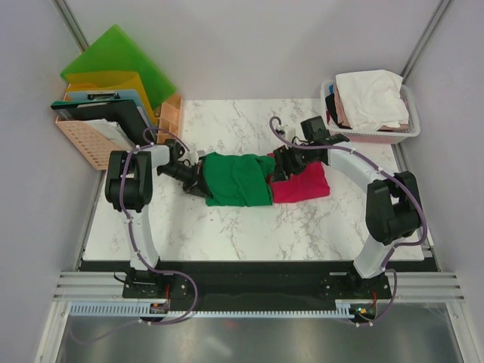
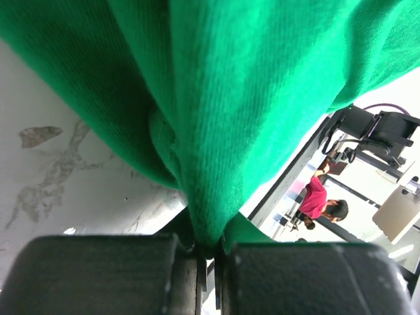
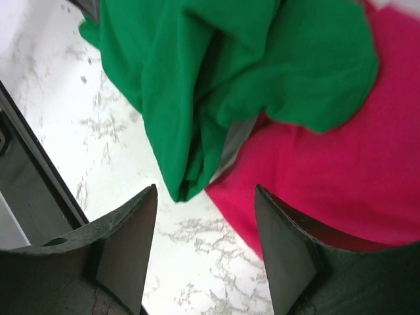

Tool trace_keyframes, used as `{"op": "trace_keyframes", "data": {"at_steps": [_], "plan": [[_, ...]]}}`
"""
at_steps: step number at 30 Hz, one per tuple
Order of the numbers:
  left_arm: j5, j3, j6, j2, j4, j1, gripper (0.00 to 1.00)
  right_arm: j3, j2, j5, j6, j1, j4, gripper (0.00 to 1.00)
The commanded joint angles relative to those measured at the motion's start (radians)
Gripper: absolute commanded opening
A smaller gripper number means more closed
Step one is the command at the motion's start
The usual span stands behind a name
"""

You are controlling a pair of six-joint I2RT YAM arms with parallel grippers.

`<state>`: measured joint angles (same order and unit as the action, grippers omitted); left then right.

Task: Fold and stack the t-shirts
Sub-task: Put the neatly folded tshirt into the corner of the board with both arms

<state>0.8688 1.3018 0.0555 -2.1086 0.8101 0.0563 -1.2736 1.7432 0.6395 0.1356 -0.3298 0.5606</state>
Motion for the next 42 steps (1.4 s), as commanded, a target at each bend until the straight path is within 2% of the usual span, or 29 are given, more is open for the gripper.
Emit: {"op": "trace_keyframes", "data": {"at_steps": [1, 7, 15, 20, 24, 25, 26, 27, 28, 38, 39, 41, 42], "plan": [[0.032, -0.025, 0.05, 0.032, 0.043, -0.026, 0.02, -0.113, 0.038, 0.037, -0.011, -0.002, -0.065, 0.68], [0.042, -0.05, 0.064, 0.042, 0.044, -0.035, 0.02, -0.171, 0.15, 0.039, -0.028, -0.008, -0.071, 0.67], [0.044, -0.072, 0.113, 0.044, 0.083, -0.055, 0.02, -0.156, 0.214, -0.009, -0.022, -0.012, -0.131, 0.67], [0.047, -0.085, 0.145, 0.053, 0.107, -0.055, 0.02, -0.214, 0.283, -0.02, -0.044, -0.012, -0.152, 0.66], [0.036, -0.095, 0.175, 0.058, 0.129, -0.099, 0.02, -0.254, 0.331, -0.037, -0.06, -0.012, -0.168, 0.65], [0.036, -0.098, 0.179, 0.061, 0.13, -0.111, 0.02, -0.257, 0.338, -0.037, -0.06, -0.014, -0.174, 0.58], [0.035, -0.104, 0.193, 0.062, 0.133, -0.115, 0.02, -0.26, 0.348, -0.037, -0.067, -0.012, -0.182, 0.45], [0.035, -0.107, 0.196, 0.062, 0.138, -0.122, 0.02, -0.266, 0.352, -0.032, -0.071, -0.014, -0.188, 0.12], [0.035, -0.11, 0.202, 0.062, 0.139, -0.131, 0.02, -0.27, 0.357, -0.032, -0.077, -0.014, -0.191, 0.01], [0.035, -0.098, 0.228, 0.039, 0.156, -0.158, 0.02, -0.38, 0.378, -0.012, -0.077, -0.037, -0.185, 0.0], [0.035, -0.098, 0.23, 0.039, 0.158, -0.159, 0.02, -0.409, 0.389, -0.005, -0.08, -0.038, -0.185, 0.15], [0.036, -0.101, 0.234, 0.039, 0.159, -0.161, 0.02, -0.441, 0.418, 0.02, -0.085, -0.038, -0.162, 0.52], [0.038, -0.102, 0.237, 0.039, 0.159, -0.162, 0.02, -0.454, 0.424, 0.025, -0.09, -0.041, -0.156, 0.81]]}}
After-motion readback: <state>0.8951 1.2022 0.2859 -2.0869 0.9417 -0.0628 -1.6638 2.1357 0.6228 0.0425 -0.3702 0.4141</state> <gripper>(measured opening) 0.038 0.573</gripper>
